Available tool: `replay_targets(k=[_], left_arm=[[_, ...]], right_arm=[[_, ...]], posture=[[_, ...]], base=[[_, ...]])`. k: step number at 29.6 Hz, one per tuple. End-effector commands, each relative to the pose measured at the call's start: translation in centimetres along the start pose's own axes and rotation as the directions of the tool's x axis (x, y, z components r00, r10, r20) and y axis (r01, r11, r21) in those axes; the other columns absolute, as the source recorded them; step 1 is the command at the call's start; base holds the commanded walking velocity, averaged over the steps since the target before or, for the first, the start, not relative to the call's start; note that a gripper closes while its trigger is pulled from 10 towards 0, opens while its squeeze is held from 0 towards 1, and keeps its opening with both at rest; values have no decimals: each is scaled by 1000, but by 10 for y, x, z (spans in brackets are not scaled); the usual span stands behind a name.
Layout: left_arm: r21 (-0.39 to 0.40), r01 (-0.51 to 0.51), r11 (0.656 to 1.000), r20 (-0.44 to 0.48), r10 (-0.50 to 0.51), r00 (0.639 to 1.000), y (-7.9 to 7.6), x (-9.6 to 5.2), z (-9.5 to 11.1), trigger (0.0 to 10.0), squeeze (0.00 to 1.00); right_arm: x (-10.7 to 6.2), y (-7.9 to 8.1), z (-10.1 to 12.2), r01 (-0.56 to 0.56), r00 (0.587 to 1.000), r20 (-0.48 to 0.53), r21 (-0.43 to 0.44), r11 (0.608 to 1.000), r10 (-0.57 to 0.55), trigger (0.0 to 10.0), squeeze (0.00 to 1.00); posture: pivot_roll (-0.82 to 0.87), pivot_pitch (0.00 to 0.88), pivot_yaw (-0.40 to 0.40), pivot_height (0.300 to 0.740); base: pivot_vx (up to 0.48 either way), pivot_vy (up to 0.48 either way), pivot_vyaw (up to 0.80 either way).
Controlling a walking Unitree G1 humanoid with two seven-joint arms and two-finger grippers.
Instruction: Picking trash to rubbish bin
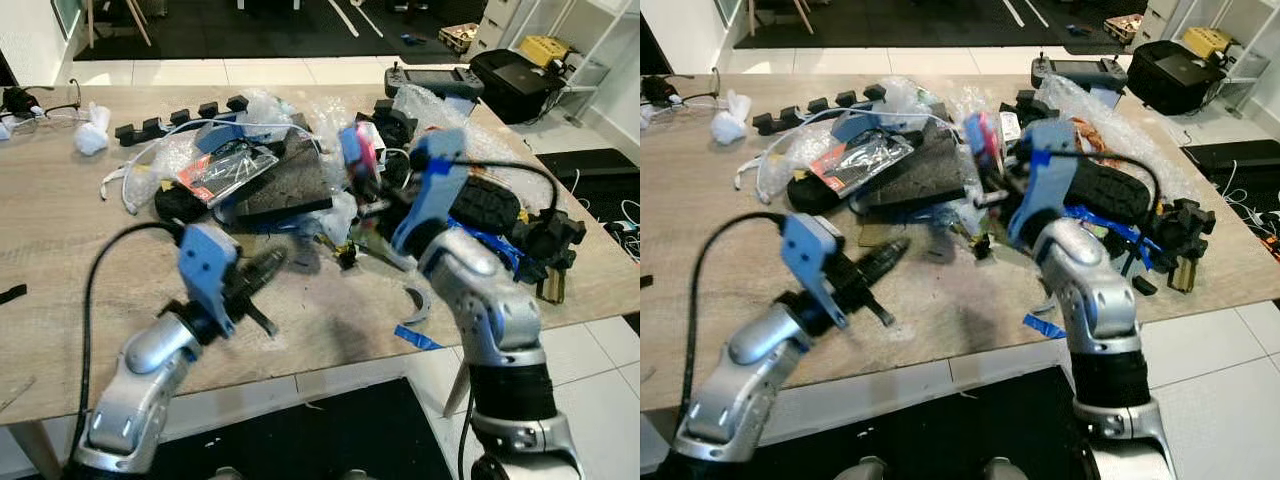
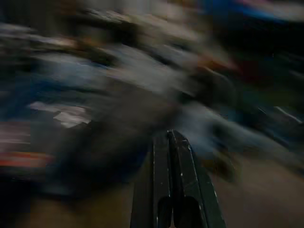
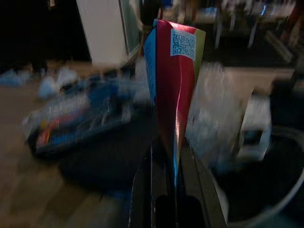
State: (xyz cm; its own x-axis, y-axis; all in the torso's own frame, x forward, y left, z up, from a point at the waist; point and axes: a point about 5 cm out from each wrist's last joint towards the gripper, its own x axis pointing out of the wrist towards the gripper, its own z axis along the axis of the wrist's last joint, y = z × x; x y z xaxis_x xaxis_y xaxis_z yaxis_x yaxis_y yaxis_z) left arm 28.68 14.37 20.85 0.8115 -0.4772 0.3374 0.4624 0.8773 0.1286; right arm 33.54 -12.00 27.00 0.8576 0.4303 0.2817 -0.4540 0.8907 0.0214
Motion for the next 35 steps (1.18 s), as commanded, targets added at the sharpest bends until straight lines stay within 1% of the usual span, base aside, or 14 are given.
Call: replay_targets(k=[1,2,3,4,5,6,11,13,15,20,22,26,30,35], left_arm=[[9,-122,993,24,121,992,13,0,2,10000,0],[26,-194,981,30,193,981,21,1,4,10000,0],[37,-253,967,20,252,967,28,1,5,10000,0],[38,-305,952,2,305,952,34,0,4,10000,16],[38,-305,952,2,305,952,34,0,4,10000,16],[26,-346,938,-14,346,938,39,-2,4,10000,51],[62,-397,916,-2,398,917,42,-8,10,10000,0],[92,-449,889,-26,452,891,42,-10,4,10000,8],[89,-473,877,-41,477,878,42,-13,-1,10000,8],[110,-499,859,-35,506,862,43,-14,-1,10000,0],[99,-476,874,-46,481,875,41,-11,1,10000,0],[169,-470,866,-46,483,874,39,-6,1,10000,0],[169,-498,850,-17,508,861,41,1,3,10000,0],[188,-494,849,-14,506,863,44,4,5,10000,0]], right_arm=[[-3,-8,13,46,996,84,-33,998,-43,0,0],[-4,-11,15,72,992,110,-43,996,-67,2667,0],[-5,-13,16,100,988,125,-59,993,-92,9059,0],[-7,-15,15,124,985,131,-69,990,-114,10000,0],[-7,-15,15,124,985,131,-69,990,-114,10000,0],[-9,-18,14,143,983,130,-82,986,-132,10000,0],[-17,-26,5,191,980,95,-188,963,-176,10000,0],[-20,-27,1,194,979,101,-231,953,-175,10000,0],[-22,-27,-2,194,980,106,-302,934,-169,10000,0],[-29,-33,-8,239,969,131,-301,923,-208,10000,0],[-32,-37,-12,256,965,134,-299,919,-225,10000,0],[-35,-41,-18,279,959,139,-284,917,-249,10000,0],[-34,-42,-22,285,957,142,-268,920,-255,10000,0],[-32,-39,-25,278,957,157,-275,920,-242,10000,0]], posture=[[6,156,-58,740],[11,146,-57,740],[10,141,-57,740],[8,139,-57,740],[8,139,-57,740],[3,136,-57,740],[10,131,-67,740],[11,131,-66,740],[8,124,-67,740],[11,123,-72,740],[15,124,-74,740],[20,102,-69,740],[24,93,-67,740],[23,84,-68,740]], base=[[0,0,0],[0,0,0],[0,0,0],[0,0,0],[0,0,0],[0,0,0],[0,0,0],[0,0,0],[0,0,0],[0,0,0],[0,0,0],[0,0,0],[0,0,0],[0,0,0]])
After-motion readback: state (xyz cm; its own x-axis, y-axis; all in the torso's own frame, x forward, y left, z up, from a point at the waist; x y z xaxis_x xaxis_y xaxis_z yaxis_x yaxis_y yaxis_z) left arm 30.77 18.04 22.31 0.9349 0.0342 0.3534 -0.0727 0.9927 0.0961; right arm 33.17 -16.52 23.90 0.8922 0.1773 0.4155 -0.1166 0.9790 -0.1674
